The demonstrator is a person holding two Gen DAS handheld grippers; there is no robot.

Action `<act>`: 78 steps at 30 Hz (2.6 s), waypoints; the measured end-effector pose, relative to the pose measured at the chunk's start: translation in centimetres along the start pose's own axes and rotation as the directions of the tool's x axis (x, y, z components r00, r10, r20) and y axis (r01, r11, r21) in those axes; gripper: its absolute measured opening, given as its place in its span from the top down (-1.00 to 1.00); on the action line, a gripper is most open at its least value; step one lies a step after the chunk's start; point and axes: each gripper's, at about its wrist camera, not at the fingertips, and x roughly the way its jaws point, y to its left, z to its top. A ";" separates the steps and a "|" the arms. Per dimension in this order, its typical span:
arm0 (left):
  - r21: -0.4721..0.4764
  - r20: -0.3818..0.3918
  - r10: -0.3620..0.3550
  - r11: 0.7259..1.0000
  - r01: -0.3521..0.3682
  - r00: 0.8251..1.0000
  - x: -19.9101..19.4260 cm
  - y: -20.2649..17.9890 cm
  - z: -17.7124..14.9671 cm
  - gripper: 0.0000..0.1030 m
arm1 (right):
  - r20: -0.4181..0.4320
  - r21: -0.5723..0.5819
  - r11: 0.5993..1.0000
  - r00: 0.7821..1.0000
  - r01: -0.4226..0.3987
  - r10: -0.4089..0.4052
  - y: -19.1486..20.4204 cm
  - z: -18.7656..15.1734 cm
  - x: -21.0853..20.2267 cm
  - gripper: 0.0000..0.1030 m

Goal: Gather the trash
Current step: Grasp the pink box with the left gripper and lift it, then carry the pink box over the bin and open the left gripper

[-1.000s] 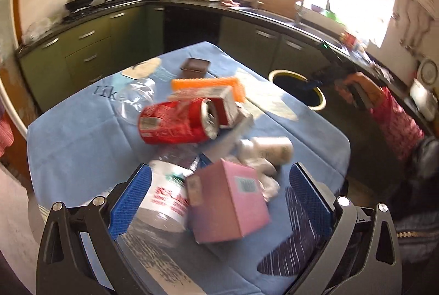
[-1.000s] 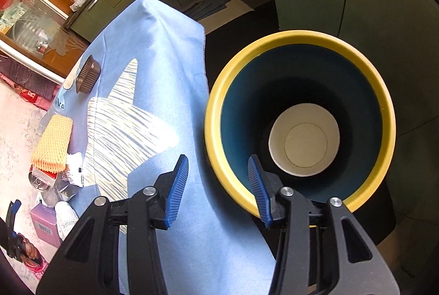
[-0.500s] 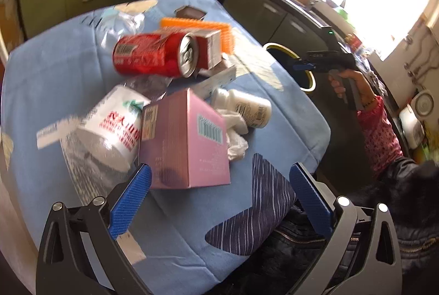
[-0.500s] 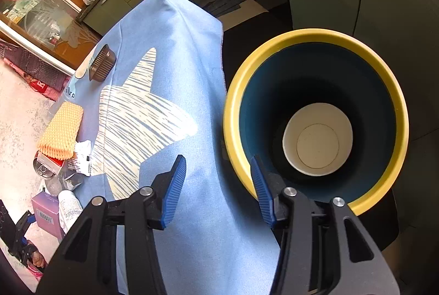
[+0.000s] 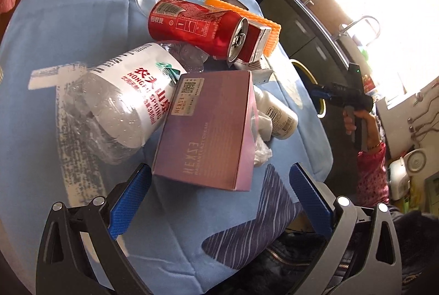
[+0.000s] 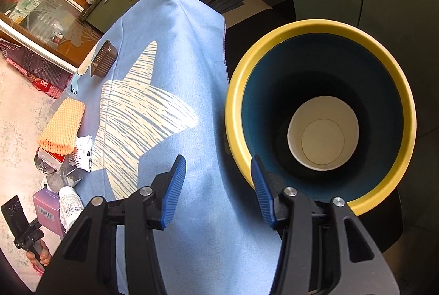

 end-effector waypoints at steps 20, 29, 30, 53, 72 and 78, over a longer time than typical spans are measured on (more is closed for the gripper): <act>0.111 0.118 0.084 0.989 -0.098 0.989 -2.9 -2.8 0.1 -0.04 | 0.048 -0.023 1.000 0.999 -0.022 0.023 0.0 -0.6 -1.6 0.09; 0.195 0.148 0.111 0.971 -0.139 0.983 -4.0 -6.5 1.9 -0.04 | 0.091 -0.014 0.999 0.995 -0.035 0.036 -1.7 -1.9 -3.6 0.09; 0.206 0.149 0.107 0.969 -0.137 0.983 -4.0 -7.1 2.2 -0.04 | 0.097 -0.013 0.999 0.995 -0.032 0.033 -2.0 -2.0 -3.8 0.09; 0.529 -0.085 -0.158 0.829 0.179 0.984 18.2 -33.7 15.4 -0.04 | 0.254 0.157 0.988 0.966 0.007 -0.047 -12.9 -6.6 -10.5 0.08; 0.501 0.075 -0.114 0.863 0.061 0.991 20.3 -36.3 16.7 -0.40 | 0.252 0.140 0.990 0.966 0.021 -0.056 -12.5 -7.4 -10.7 -0.02; 0.429 0.211 -0.094 0.903 -0.006 0.973 10.0 -30.0 14.7 -0.47 | 0.208 0.033 0.999 0.978 0.005 -0.012 -8.4 -6.5 -8.7 -0.02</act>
